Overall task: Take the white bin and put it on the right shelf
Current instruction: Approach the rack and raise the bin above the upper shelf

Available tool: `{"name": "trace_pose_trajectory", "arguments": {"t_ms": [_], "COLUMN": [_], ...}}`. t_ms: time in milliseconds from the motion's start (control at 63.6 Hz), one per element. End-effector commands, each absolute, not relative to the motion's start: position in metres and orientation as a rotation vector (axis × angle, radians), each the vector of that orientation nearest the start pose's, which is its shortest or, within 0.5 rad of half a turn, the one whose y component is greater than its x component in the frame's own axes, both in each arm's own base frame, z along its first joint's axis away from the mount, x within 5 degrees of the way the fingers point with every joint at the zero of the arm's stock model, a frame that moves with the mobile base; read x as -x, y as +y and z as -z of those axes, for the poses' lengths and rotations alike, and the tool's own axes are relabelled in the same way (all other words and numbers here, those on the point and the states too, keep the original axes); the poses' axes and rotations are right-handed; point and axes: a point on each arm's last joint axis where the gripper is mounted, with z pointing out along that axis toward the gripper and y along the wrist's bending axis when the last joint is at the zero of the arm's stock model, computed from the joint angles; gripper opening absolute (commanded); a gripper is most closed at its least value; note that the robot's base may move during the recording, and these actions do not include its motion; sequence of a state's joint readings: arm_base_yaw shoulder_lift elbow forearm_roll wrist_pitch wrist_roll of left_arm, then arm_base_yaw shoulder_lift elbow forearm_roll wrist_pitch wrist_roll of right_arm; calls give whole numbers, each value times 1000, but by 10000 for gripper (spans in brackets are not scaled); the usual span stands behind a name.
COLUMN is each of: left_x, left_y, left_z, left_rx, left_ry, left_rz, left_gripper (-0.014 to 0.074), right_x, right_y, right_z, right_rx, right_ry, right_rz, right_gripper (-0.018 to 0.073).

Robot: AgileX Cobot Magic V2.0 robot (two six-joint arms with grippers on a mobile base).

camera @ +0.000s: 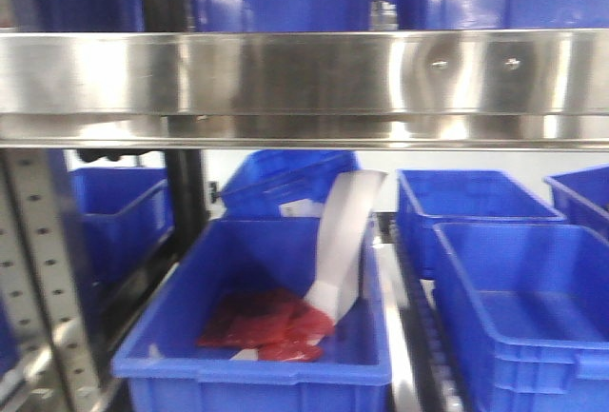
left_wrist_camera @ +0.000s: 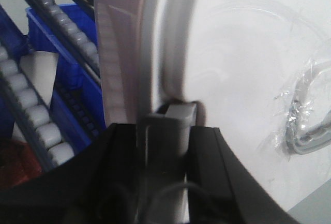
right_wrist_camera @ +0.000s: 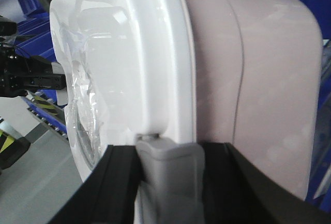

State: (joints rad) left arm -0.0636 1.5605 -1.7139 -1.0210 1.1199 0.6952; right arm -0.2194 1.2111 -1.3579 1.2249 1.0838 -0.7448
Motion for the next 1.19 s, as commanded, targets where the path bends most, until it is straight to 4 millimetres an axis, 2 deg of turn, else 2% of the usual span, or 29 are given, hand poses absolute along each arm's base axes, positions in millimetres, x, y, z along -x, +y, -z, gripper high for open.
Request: {"name": "trace_pose_trajectory", "arguments": {"t_ms": [0,1178], "left_x": [-270,-270], "left_y": [-119,-119], "left_z": [-487,-487], "left_rx": [-880,-880], "left_ry": [1791,1791], "left_rz": [1195,1195], "left_gripper": [-126,-126], "right_x": [-200,-200], "right_y": [53,52], "right_z": [-492,-493], "right_rx": [496,489], "right_ry": [1658,1656], "right_rz": [-1226,-1222], "right_gripper": [73,73]}}
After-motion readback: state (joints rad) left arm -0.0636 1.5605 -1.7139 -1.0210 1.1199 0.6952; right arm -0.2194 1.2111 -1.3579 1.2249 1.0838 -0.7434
